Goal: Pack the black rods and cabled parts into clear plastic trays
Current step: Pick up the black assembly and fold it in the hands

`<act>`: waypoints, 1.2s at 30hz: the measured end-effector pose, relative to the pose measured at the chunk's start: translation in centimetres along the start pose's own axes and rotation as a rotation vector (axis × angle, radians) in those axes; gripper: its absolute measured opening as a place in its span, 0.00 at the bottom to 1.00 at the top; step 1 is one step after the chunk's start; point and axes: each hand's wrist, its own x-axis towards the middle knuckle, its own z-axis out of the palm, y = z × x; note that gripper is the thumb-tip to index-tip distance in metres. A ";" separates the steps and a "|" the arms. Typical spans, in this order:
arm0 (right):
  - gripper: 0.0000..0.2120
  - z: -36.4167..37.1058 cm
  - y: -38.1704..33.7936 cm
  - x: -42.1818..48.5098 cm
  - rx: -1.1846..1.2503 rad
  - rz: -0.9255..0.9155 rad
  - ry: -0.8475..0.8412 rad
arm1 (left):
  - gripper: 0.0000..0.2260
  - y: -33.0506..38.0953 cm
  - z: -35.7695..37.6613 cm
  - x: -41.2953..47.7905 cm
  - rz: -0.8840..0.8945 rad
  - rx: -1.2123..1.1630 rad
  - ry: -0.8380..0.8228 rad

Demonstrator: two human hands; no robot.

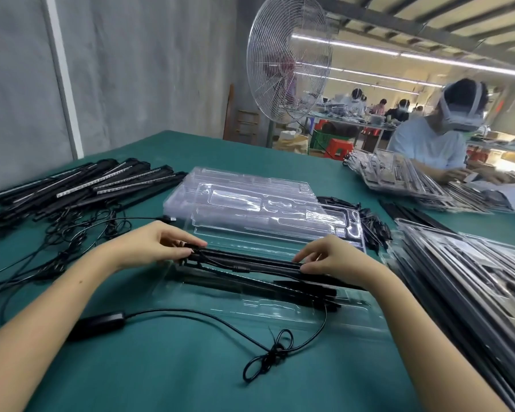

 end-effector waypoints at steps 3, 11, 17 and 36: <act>0.06 0.3 0.5 0.0 -0.030 0.006 0.069 | 0.11 -0.5 0.1 0.3 -0.014 0.033 0.044; 0.06 -0.3 2.2 -0.3 -0.030 0.096 0.153 | 0.09 0.2 0.8 0.5 -0.004 0.357 0.202; 0.04 -1.0 3.1 -1.2 -0.039 0.219 0.053 | 0.02 0.1 1.2 0.5 -0.026 0.315 0.201; 0.14 0.0 2.5 -2.4 -0.141 0.323 -0.001 | 0.06 -0.9 2.0 1.4 -0.051 0.351 0.204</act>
